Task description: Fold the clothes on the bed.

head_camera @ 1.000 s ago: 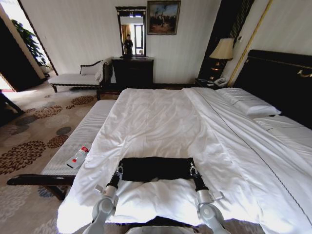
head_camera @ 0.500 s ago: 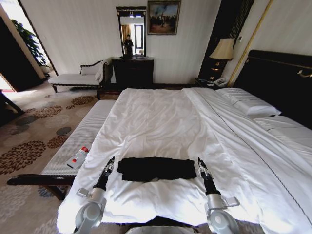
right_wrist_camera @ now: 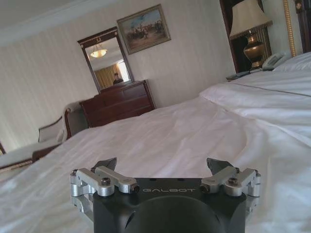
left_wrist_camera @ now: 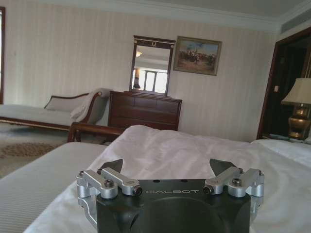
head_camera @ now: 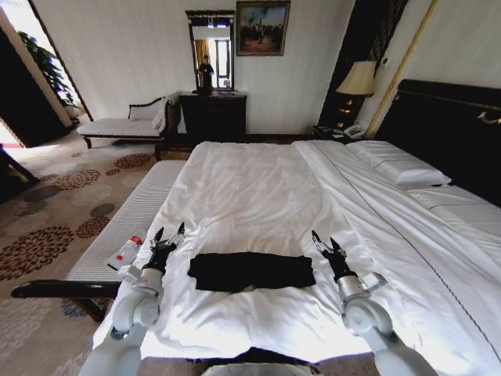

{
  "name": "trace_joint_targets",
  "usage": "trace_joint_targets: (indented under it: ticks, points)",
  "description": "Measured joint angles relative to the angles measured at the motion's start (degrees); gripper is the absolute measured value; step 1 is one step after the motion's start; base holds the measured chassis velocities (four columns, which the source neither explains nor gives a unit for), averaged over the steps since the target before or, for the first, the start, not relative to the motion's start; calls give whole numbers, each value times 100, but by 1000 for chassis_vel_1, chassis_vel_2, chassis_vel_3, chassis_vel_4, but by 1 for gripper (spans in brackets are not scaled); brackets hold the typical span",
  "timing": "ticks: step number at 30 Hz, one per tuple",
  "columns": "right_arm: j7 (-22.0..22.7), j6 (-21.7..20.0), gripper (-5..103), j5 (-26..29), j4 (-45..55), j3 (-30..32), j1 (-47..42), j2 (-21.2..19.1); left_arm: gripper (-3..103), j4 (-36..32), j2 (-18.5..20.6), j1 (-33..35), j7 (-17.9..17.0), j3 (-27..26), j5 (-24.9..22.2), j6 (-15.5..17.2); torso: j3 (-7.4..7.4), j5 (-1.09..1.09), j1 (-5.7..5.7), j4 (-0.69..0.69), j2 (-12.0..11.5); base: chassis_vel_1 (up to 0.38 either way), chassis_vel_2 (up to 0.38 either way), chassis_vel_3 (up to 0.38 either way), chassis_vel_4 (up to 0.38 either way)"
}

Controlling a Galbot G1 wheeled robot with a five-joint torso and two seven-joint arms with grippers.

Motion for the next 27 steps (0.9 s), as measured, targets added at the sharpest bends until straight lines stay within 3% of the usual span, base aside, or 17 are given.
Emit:
trace_joint_targets:
  ticks: [5, 8, 13, 18, 20, 27]
  points:
    - [-110, -6, 100, -788, -766, -518, 795, -271, 100, 770, 76, -779, -132, 439, 461, -84, -1, 0, -1, -3, 0, 0, 0, 0, 0]
    - [-323, 253, 100, -777, -1267, -923, 1302, -242, 100, 1225, -14, -1098, -69, 753, 375, -215, 0, 0, 0, 1, 0, 0, 0, 0, 0]
    - [-609, 561, 100, -835, -2237, -1528, 1980, 120, 100, 2201, -499, -1707, 55, 1516, 337, -457, 0, 0, 0, 0, 0, 0, 0, 0, 0]
    - [-567, 563, 100, -1289, -2427, -1598, 1921, 221, 100, 2877, -685, -2117, 173, 2085, 679, -722, -1, -1, -2, -6, -1, 0, 0, 0, 0]
    - [-558, 557, 100, -1581, -2371, -1619, 1754, 144, 100, 3028, -579, -2211, 221, 2266, 734, -759, -1, 1, -2, -2, 0, 0, 0, 0, 0]
    - [-554, 509, 100, -1810, -1874, -1660, 1257, -158, 100, 3058, -239, -2183, 264, 2448, 834, -762, -2, 0, -3, -1, 0, 0, 0, 0, 0]
